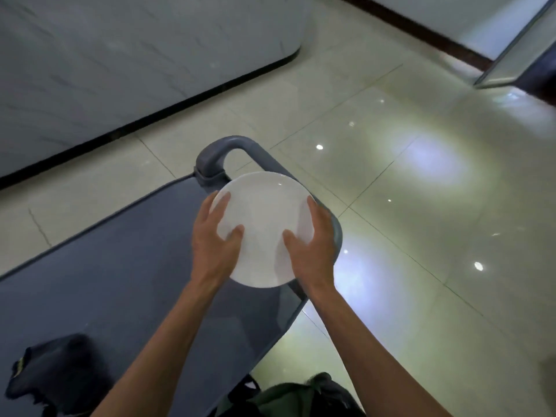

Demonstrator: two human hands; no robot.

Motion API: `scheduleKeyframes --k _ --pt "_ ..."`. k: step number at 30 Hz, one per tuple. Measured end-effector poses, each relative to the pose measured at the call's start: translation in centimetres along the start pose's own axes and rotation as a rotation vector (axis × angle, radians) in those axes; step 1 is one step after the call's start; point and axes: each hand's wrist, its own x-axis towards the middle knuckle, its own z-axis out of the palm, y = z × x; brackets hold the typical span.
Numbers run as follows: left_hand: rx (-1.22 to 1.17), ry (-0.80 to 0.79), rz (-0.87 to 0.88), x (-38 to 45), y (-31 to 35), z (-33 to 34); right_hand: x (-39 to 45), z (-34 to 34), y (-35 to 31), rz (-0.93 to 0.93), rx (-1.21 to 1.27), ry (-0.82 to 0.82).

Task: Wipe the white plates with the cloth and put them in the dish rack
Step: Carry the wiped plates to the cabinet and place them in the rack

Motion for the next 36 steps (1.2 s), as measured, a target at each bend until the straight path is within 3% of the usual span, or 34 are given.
scheduleKeyframes --k 8,22,36 --pt "0.017 -0.220 0.171 -2.3 7.9 10.2 0.9 -12.5 4.8 0.030 0.067 0.151" --pt "0.003 -0.537 0.375 -15.6 21.5 31.2 -3.4 -36.0 18.0 0.191 0.142 0.520" --pt "-0.106 -1.044 0.561 -28.1 30.4 48.6 -10.3 -51.2 27.2 0.437 0.096 0.971"
